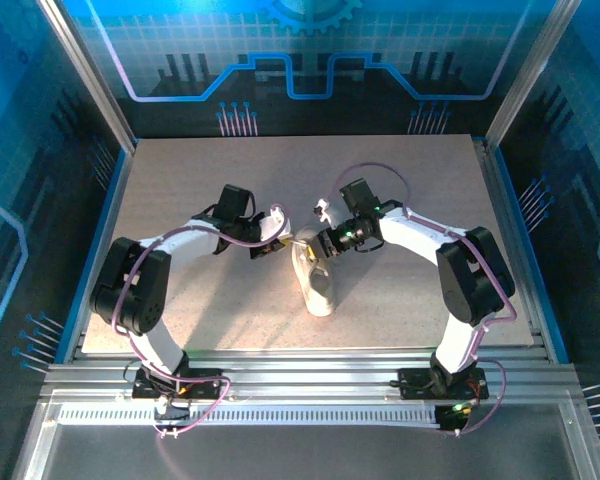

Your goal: Tie the shoes

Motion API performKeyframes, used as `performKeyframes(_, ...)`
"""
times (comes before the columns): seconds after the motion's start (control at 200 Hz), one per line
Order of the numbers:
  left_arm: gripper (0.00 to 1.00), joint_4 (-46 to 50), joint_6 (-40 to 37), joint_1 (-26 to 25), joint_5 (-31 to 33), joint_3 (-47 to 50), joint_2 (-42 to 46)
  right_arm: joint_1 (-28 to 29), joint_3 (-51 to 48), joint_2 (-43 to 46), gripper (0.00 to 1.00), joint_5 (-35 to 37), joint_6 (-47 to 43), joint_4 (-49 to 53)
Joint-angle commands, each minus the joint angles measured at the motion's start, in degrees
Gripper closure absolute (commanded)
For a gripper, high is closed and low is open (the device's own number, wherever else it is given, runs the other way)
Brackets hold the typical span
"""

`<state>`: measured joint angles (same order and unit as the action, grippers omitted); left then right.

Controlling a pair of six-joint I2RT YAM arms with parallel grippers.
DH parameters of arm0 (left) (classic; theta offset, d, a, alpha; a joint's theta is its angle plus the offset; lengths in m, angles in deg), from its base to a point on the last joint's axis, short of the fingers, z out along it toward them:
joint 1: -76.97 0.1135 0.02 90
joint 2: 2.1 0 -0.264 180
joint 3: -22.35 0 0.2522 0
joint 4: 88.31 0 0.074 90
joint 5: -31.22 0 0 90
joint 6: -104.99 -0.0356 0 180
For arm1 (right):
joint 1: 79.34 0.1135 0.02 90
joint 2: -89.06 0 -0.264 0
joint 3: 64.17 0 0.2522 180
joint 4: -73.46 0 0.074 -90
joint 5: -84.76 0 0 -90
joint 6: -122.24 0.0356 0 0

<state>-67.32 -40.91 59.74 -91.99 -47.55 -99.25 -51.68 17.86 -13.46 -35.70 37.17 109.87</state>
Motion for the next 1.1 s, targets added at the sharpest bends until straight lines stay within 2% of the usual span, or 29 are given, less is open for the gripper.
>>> performKeyframes(0.0, 1.00, 2.09, -1.32, 0.95, 0.02, 1.33, 1.93, -0.79, -0.77, 2.03, 0.68, -0.13, -0.97, 1.23)
performKeyframes(0.425, 1.00, 2.27, -0.88, 2.73, 0.47, 4.61, 5.29, -1.07, -1.30, 2.15, 0.68, -0.65, -1.10, 1.57)
performKeyframes(0.495, 1.00, 2.36, -0.57, 2.73, 0.59, 4.63, 5.21, -1.03, -0.89, 2.19, 0.65, -1.22, -1.28, 1.98)
performKeyframes(0.575, 0.79, 2.36, 0.02, 2.69, 0.73, 4.60, 5.45, -1.15, 0.36, 2.62, 0.59, -1.28, -1.77, 3.67)
performKeyframes(0.725, 0.63, 1.13, 2.12, 2.73, 1.26, 5.94, 7.95, -2.53, 2.98, 4.70, 0.55, -2.69, -3.07, 7.58)
performKeyframes(0.921, 0.57, 1.13, 9.51, 1.94, 2.57, 8.40, 13.69, -5.72, 3.37, 7.40, 0.53, -5.00, -2.64, 9.04)
performKeyframes(1.091, 0.56, 0.57, 19.34, -4.31, 6.65, 7.68, 15.16, -6.70, 2.42, 6.32, 0.56, -3.89, 1.14, 5.91)
